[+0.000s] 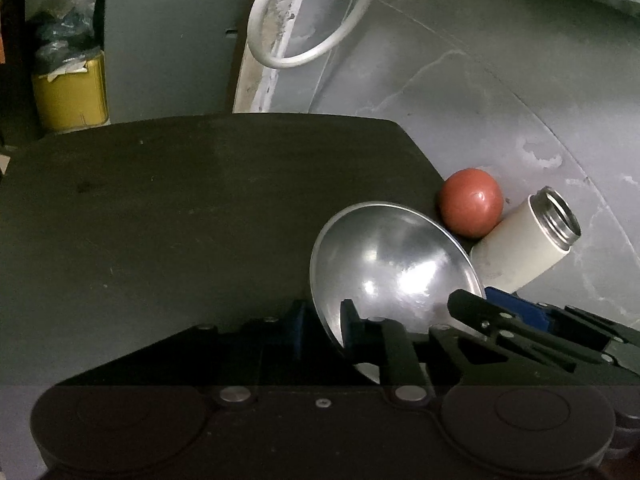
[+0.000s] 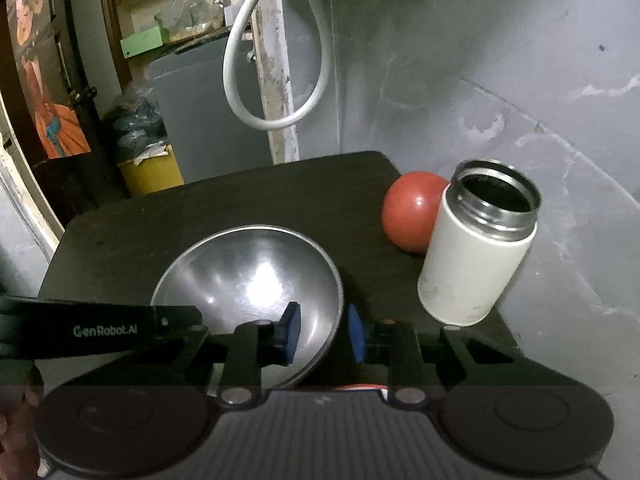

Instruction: Organize plates and bowls

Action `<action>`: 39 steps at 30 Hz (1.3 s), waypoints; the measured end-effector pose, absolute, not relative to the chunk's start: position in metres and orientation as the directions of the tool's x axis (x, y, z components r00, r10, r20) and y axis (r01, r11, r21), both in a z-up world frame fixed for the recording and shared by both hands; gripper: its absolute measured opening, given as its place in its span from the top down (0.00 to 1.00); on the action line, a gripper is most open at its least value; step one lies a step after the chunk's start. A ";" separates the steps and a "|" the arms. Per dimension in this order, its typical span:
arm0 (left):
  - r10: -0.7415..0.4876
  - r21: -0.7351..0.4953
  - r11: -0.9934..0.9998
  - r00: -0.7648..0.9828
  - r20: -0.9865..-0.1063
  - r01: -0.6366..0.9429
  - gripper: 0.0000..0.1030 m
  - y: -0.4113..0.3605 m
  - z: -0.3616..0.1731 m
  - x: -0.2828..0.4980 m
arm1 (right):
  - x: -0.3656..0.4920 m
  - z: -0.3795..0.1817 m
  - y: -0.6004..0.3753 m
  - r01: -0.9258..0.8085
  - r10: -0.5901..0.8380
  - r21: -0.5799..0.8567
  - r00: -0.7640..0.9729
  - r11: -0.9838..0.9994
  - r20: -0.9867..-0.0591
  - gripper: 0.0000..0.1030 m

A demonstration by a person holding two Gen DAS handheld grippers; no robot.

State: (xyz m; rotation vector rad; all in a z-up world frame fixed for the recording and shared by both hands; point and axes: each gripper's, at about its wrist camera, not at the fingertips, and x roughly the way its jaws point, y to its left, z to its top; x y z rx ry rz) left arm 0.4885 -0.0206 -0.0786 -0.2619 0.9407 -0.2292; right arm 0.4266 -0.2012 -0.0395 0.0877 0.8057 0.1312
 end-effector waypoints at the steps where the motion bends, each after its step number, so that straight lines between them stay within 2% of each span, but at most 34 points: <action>1: -0.307 -0.321 0.944 0.570 -0.762 0.079 0.81 -0.020 -0.079 0.488 | 0.427 -0.040 -0.200 -0.084 0.149 0.125 0.681 0.989 -0.717 0.73; 8: -0.302 -0.328 0.943 0.577 -0.759 0.062 0.84 -0.015 -0.079 0.484 | 0.426 -0.041 -0.199 -0.098 0.166 0.135 0.677 0.986 -0.717 0.84; 26: -0.307 -0.342 0.937 0.654 -0.692 0.079 0.85 -0.016 -0.024 0.408 | 0.339 0.008 -0.216 -0.140 0.231 0.197 0.778 0.970 -0.584 0.83; 39: -0.386 -0.398 0.913 0.507 -0.770 0.092 0.85 -0.043 -0.038 0.335 | 0.245 0.000 -0.259 -0.103 0.260 0.267 0.705 0.958 -0.660 0.83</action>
